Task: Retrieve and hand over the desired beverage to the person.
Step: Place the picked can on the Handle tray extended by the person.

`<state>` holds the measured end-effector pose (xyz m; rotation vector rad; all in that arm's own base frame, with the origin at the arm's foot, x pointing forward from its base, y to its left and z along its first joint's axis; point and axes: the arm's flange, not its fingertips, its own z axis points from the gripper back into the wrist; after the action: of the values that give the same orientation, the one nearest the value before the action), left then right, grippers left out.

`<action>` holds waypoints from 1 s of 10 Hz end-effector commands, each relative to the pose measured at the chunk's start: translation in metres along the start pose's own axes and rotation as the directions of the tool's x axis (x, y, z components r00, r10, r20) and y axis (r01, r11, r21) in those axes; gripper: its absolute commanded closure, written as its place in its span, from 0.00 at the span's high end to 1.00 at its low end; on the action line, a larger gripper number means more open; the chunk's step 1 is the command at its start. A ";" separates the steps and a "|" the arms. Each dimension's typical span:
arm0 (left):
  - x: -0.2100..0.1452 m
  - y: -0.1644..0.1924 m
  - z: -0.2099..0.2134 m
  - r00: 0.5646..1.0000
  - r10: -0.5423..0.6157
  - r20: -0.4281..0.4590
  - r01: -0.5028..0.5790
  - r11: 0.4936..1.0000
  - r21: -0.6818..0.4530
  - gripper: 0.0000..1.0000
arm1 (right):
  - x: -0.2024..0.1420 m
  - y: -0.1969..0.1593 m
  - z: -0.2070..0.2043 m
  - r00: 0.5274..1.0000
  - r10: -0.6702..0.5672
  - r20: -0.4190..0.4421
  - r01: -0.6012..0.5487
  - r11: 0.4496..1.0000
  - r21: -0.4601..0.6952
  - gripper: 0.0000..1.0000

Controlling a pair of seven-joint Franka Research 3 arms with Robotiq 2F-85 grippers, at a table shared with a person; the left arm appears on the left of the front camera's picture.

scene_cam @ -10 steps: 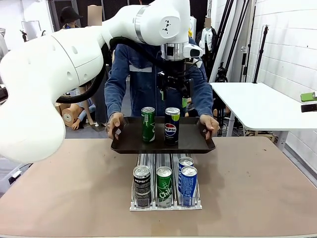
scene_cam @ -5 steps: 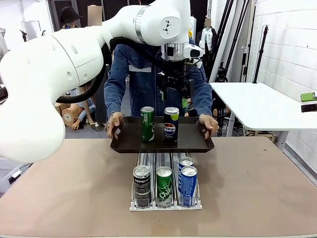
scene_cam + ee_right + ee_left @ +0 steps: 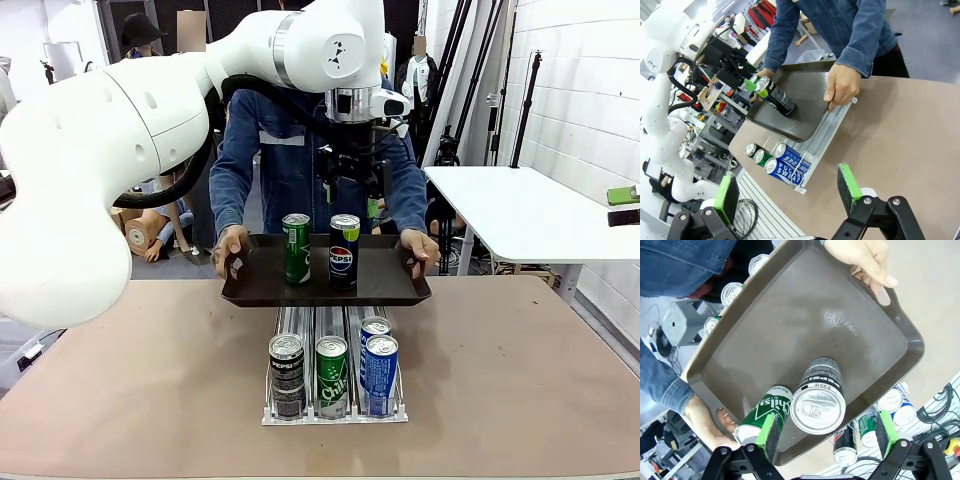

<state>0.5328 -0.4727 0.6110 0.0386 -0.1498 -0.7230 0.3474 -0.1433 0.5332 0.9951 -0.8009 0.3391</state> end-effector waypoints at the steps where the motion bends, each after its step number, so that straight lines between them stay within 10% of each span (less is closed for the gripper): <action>1: 0.000 0.001 0.002 1.000 0.002 0.004 -0.002 1.000 -0.001 1.00 | 0.002 0.000 -0.001 1.000 0.007 0.018 -0.007 1.000 0.019 1.00; 10: 0.000 0.001 0.002 1.000 0.002 0.004 -0.002 1.000 -0.001 1.00 | 0.002 0.000 -0.001 1.000 0.007 0.018 -0.007 1.000 0.019 1.00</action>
<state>0.5328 -0.4727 0.6110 0.0386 -0.1498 -0.7230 0.3474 -0.1433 0.5332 0.9951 -0.8009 0.3392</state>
